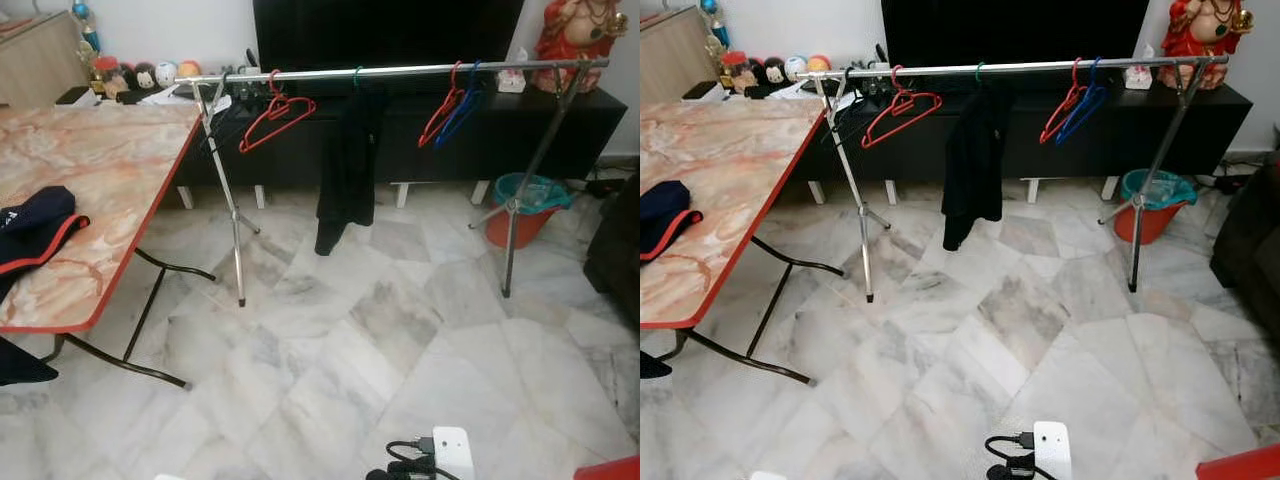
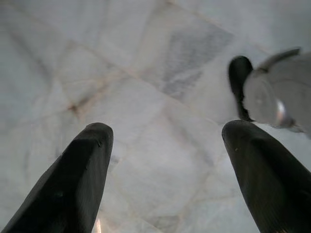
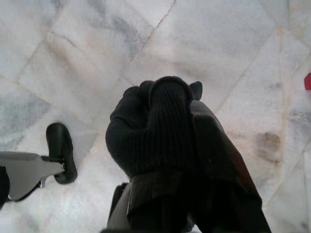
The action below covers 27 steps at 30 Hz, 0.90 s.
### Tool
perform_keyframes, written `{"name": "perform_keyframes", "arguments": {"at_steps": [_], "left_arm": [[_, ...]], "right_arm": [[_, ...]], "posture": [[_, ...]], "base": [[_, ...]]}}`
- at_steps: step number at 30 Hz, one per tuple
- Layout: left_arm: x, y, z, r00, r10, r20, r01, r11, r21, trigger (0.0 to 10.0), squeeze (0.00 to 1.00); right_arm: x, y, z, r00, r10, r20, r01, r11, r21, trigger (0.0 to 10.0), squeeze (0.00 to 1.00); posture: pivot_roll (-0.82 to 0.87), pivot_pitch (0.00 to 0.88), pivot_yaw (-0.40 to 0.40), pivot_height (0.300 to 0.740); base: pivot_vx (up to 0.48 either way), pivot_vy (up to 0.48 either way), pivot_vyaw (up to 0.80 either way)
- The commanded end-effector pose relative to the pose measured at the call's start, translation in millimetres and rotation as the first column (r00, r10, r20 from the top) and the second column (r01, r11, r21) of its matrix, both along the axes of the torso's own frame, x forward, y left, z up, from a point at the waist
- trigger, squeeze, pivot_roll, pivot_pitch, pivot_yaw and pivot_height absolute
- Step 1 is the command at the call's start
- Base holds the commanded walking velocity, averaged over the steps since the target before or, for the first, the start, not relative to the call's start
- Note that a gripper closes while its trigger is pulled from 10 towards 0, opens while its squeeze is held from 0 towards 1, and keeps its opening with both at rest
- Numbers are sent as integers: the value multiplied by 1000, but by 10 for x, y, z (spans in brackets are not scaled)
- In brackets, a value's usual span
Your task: Hang hanger
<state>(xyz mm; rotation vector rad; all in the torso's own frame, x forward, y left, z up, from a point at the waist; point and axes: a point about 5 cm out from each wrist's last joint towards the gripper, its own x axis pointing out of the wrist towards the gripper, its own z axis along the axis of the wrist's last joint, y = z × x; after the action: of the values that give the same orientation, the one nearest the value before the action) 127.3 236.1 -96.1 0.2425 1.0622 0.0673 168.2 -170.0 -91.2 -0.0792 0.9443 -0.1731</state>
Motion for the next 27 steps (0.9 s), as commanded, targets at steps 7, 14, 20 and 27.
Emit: {"name": "perform_keyframes", "arguments": {"at_steps": [7,14,20,27], "left_arm": [[-33,40,45,966,196,171,-192,981,-35,10000,0],[945,215,697,805,138,578,-96,990,-102,10000,0],[1066,236,923,697,84,712,-64,996,-55,10000,0],[1187,135,1317,511,75,856,19,995,-98,10000,0]], "right_arm": [[342,-188,284,956,-11,292,40,995,-93,10000,0],[413,-387,478,882,-44,468,108,988,-112,10000,0],[449,-488,624,826,-22,563,104,988,-114,10000,0],[638,-546,935,731,32,682,85,987,-138,10000,0]], "posture": [[-23,0,53,740],[-11,0,33,740],[-7,0,12,740],[18,0,-10,740]], "base": [[0,0,0],[0,0,0],[0,0,0],[0,0,0]]}}
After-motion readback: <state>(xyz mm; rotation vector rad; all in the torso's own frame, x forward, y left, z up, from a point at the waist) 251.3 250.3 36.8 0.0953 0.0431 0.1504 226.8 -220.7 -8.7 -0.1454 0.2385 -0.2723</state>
